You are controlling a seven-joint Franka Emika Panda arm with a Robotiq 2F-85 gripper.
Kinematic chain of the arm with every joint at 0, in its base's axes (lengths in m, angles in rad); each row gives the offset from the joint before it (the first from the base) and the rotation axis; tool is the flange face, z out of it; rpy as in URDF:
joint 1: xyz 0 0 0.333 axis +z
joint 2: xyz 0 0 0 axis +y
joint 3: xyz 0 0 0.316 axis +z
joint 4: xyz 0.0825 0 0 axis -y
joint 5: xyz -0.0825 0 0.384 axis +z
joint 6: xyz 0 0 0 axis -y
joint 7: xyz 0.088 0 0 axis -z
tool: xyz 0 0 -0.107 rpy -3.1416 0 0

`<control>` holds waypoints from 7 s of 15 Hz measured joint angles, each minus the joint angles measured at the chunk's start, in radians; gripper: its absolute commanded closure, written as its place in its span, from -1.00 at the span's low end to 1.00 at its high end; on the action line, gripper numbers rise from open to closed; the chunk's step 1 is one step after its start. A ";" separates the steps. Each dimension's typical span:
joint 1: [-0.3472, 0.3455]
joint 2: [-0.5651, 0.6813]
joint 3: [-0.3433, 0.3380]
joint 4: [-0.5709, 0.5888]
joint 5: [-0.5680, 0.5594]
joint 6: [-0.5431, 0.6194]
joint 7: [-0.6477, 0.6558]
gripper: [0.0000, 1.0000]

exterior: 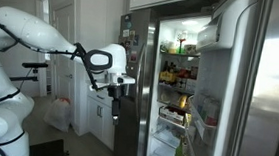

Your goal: Pick up the blue can from the stool and put it in the fridge

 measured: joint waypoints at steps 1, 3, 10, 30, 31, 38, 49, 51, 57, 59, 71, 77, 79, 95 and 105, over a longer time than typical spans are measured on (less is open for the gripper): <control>-0.018 -0.003 -0.006 -0.003 -0.010 0.000 0.017 -1.00; -0.055 -0.013 -0.023 -0.016 -0.035 0.015 0.039 -1.00; -0.190 -0.060 -0.091 -0.088 -0.169 0.192 0.083 -1.00; -0.490 0.082 -0.292 -0.196 -0.245 0.689 -0.041 -1.00; -0.493 0.108 -0.298 -0.191 -0.230 0.702 -0.060 -1.00; -0.496 0.307 -0.332 -0.111 -0.108 0.763 -0.201 -1.00; -0.493 0.358 -0.334 -0.070 -0.030 0.764 -0.216 -1.00; -0.493 0.388 -0.335 -0.041 0.043 0.781 -0.222 -1.00; -0.511 0.570 -0.321 0.092 0.291 0.843 -0.312 -1.00; -0.545 0.641 -0.291 0.149 0.361 0.848 -0.366 -1.00; -0.762 1.072 -0.097 0.584 0.415 0.849 -0.390 -1.00; -0.812 1.215 -0.025 0.757 0.416 0.840 -0.375 -1.00; -0.820 1.247 -0.006 0.796 0.416 0.830 -0.375 -1.00; -0.844 1.424 0.035 0.973 0.415 0.766 -0.375 -1.00; -0.845 1.545 0.037 1.123 0.411 0.741 -0.375 -1.00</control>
